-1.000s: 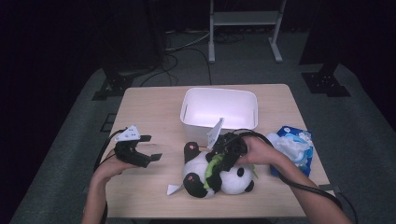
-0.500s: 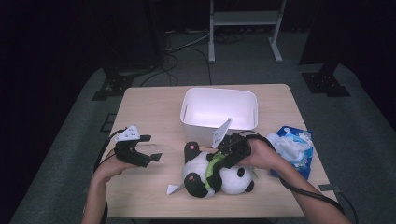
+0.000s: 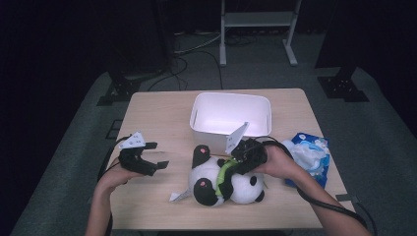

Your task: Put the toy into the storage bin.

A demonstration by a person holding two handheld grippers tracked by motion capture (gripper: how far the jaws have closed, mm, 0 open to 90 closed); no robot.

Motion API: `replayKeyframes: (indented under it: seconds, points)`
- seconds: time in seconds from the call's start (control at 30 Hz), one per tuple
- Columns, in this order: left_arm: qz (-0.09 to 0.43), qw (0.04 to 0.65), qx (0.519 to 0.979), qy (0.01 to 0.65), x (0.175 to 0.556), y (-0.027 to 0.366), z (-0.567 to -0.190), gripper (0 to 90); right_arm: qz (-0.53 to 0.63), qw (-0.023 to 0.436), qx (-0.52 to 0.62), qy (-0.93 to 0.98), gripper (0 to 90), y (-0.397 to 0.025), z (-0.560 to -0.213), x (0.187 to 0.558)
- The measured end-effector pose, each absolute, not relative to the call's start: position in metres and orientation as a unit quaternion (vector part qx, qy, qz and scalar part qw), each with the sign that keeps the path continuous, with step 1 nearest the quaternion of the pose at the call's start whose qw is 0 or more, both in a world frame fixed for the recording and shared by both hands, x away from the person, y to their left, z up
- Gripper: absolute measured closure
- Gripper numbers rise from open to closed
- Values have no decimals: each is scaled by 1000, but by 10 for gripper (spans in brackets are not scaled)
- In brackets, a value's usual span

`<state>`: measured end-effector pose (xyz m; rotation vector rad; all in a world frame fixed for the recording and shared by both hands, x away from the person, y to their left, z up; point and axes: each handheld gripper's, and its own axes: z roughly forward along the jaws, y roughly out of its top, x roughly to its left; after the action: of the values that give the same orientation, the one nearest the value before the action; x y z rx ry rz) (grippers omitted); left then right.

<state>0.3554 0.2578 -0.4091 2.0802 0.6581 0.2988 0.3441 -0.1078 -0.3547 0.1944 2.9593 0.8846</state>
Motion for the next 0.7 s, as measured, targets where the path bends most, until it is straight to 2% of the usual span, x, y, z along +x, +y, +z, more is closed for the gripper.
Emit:
replayKeyframes:
  seconds: [0.17, 0.47, 0.7]
  points:
    - [120, 451, 843, 268, 356, 259, -411, 90, 295, 26, 69, 953, 714, -111, -350, 343]
    - [119, 451, 842, 271, 357, 260, -412, 90, 287, 17, 61, 956, 713, -104, -364, 343]
    - [118, 452, 841, 271, 357, 261, -412, 90, 273, 1, 51, 961, 606, -94, -365, 345]
